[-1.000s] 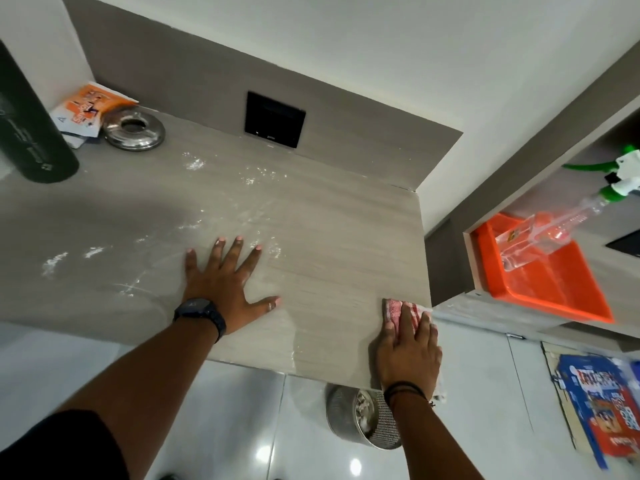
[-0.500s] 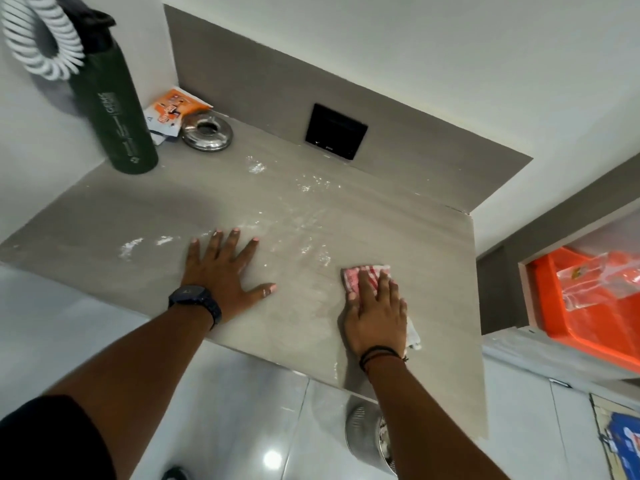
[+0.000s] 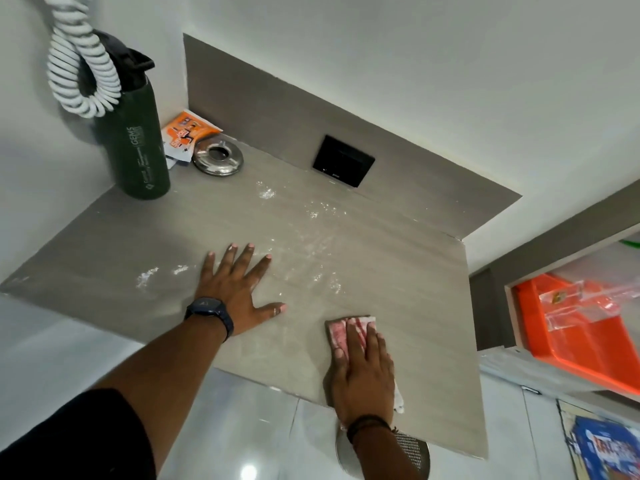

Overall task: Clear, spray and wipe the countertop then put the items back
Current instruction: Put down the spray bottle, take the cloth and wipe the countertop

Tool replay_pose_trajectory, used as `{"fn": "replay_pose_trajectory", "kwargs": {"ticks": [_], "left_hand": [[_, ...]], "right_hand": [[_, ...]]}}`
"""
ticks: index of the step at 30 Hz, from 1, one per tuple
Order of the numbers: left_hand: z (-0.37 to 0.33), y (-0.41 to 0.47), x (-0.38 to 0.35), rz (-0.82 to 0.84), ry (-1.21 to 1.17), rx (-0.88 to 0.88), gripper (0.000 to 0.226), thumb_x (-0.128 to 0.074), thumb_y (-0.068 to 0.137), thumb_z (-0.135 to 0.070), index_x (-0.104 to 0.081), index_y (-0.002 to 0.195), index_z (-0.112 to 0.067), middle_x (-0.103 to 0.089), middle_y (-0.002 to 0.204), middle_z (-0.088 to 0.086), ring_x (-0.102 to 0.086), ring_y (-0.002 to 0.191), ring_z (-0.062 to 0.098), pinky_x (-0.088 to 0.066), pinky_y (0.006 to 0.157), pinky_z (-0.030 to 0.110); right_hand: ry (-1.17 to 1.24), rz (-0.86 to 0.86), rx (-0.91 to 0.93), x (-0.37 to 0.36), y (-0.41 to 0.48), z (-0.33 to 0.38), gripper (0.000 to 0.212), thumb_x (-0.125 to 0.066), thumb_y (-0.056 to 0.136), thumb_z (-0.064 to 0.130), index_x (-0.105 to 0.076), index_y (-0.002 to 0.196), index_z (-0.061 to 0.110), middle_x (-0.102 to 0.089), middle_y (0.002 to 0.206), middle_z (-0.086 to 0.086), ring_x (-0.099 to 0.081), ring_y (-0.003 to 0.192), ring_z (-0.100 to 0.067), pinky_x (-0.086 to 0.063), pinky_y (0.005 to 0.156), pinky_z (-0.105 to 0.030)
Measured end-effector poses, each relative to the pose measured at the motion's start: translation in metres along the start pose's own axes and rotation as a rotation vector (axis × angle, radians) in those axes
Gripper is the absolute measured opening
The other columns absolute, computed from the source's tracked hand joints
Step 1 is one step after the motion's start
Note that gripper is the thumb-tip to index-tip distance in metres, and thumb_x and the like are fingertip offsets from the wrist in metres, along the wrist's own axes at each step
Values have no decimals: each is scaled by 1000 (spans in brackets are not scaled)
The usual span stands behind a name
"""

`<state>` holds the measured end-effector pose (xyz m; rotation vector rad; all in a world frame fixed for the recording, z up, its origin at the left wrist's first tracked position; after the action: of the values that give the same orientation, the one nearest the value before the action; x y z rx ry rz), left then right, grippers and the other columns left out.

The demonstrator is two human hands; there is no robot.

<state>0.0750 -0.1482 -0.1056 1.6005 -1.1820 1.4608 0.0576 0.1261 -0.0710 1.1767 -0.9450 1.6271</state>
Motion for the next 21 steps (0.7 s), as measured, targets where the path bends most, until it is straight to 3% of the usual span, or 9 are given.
{"fn": "replay_pose_trajectory", "kwargs": {"ticks": [5, 12, 21], "left_hand": [[2, 11, 0, -36, 11, -23, 106, 6, 60, -98, 12, 149, -42, 9, 163, -3, 11, 148, 27, 10, 114, 58], [1, 11, 1, -67, -2, -28, 104, 0, 62, -98, 15, 148, -42, 10, 162, -2, 11, 148, 27, 11, 114, 57], [-1, 9, 7, -119, -9, -33, 94, -16, 74, -86, -1, 152, -35, -3, 163, 0, 1, 148, 26, 6, 115, 57]], "right_hand": [[-23, -6, -93, 3, 43, -16, 53, -32, 99, 45, -24, 150, 33, -16, 161, -2, -11, 147, -22, -12, 119, -40], [-64, -23, -80, 3, 121, -4, 55, -28, 98, 47, -22, 150, 33, -16, 161, -5, -12, 147, -26, -12, 118, -43], [-90, 22, 156, -18, 181, 84, 54, -29, 97, 44, -25, 150, 32, -15, 161, -8, -10, 147, -28, -11, 119, -46]]}}
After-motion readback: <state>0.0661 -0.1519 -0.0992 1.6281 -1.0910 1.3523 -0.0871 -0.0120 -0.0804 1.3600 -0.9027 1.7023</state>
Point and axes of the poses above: each hand's wrist, its own y-axis towards the middle knuckle, its own x-axis out of the back of the hand, z = x × y, the point moved 5 cm from there along y, towards the middle knuckle
